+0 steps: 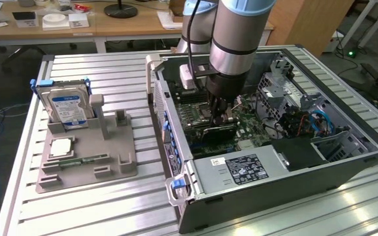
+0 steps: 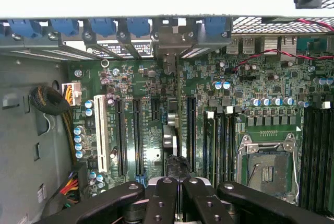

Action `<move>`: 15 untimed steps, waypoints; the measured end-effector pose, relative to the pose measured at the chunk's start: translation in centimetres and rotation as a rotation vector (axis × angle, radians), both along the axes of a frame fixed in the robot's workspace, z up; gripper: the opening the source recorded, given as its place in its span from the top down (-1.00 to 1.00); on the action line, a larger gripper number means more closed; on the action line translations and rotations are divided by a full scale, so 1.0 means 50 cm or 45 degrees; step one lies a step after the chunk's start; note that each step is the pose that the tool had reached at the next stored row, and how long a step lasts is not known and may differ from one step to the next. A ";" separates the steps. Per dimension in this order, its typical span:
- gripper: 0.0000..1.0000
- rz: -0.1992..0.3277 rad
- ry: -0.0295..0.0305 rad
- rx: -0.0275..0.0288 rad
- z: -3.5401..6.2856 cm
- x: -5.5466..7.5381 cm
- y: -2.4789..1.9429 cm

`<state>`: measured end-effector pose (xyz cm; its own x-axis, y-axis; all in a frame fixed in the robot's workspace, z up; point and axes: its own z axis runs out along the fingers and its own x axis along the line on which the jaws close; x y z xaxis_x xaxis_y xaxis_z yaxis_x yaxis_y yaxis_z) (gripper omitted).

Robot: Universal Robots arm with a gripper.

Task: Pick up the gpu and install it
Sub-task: 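Press down on the gpu until it lock into place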

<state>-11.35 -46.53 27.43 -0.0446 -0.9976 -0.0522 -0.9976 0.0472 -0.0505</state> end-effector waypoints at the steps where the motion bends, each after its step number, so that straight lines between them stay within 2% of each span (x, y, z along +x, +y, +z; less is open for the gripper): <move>1: 0.79 0.000 0.0001 -0.0002 0.000 -0.002 -0.0001; 7: 0.79 0.000 -0.0007 0.0002 0.000 -0.022 -0.0001; 8: 0.79 0.000 -0.0006 -0.0004 0.000 -0.024 0.0000; 9: 0.79 0.001 0.0005 -0.0046 0.000 -0.024 0.0000; 10: 0.79 0.001 0.0028 -0.0083 0.000 -0.026 -0.0001; 15: 0.79 0.001 0.0283 -0.0088 0.006 -0.027 -0.0001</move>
<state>-12.69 -46.54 27.71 -0.0448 -0.9980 -0.0444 -0.9985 0.0461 -0.0287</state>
